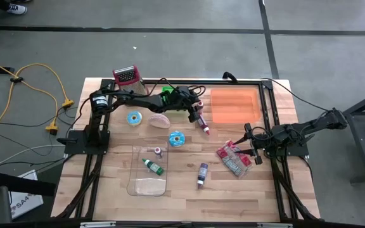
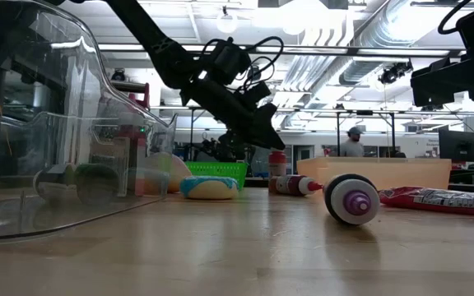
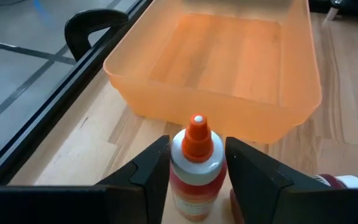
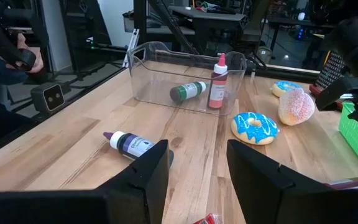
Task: Pick & Place Food Item
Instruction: Put the orange food coloring bottle into the transparent bin
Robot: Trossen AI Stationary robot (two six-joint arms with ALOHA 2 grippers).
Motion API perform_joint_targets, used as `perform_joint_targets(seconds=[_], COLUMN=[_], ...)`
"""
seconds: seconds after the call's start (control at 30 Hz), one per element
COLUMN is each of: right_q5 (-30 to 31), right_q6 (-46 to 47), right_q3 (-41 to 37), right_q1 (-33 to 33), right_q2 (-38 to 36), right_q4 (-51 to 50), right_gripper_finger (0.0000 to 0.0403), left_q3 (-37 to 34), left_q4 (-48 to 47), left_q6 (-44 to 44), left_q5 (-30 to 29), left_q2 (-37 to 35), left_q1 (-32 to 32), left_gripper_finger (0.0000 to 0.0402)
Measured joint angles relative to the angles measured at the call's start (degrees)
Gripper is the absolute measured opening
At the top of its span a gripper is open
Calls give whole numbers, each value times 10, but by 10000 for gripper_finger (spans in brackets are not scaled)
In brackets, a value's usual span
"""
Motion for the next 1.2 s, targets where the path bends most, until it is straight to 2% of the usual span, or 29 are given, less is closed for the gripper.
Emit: perform_joint_targets(seconds=[0.23,0.73,1.2], right_q5=[0,0,0], right_q6=[0,0,0], right_q3=[0,0,0], right_q1=[0,0,0], right_q2=[0,0,0], right_q4=[0,0,0], right_gripper_finger=[152,152,152], left_q3=[0,-2,-1], left_q4=[0,-3,-95], left_q6=[0,0,25], left_q5=[0,10,27], left_q2=[0,-7,-124], left_q1=[0,0,-28], left_gripper_finger=[116,111,111])
